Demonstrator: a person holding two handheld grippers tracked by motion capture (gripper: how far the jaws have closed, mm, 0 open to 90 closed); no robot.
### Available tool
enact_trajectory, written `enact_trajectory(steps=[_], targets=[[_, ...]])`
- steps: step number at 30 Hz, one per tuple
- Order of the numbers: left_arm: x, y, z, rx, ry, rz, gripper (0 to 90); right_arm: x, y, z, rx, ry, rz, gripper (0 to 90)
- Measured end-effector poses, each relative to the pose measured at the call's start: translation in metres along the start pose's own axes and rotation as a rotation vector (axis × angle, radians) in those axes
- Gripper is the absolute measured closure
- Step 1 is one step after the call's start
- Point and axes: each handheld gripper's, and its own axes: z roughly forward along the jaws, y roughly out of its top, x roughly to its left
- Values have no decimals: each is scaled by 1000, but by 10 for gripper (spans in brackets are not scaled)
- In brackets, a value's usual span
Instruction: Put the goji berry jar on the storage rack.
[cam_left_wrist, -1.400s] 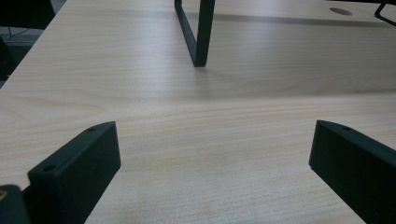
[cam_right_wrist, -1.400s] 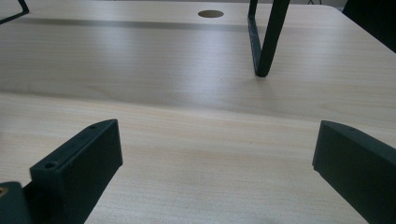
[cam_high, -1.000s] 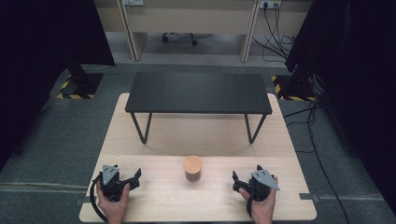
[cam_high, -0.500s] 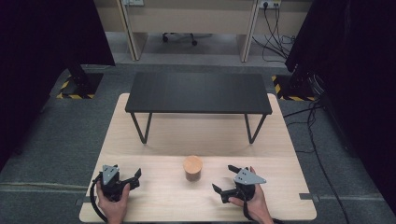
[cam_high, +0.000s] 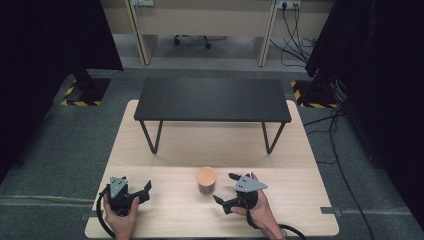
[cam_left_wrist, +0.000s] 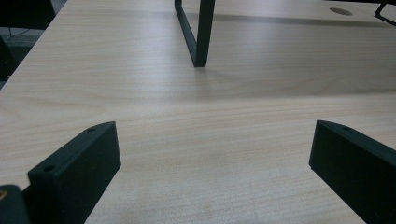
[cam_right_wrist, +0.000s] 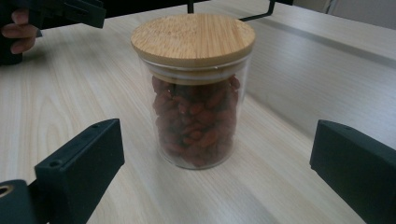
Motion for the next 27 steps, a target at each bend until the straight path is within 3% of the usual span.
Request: enact_trajectory(steps=[18, 24, 27], targets=[[0, 0, 0, -1, -1, 2, 12, 1, 23, 37, 48, 46, -35, 39], [0, 0, 0, 0, -1, 2, 12, 1, 29, 45, 66, 43, -34, 80], [0, 0, 0, 0, -1, 2, 12, 4, 30, 49, 66, 29, -36, 147]])
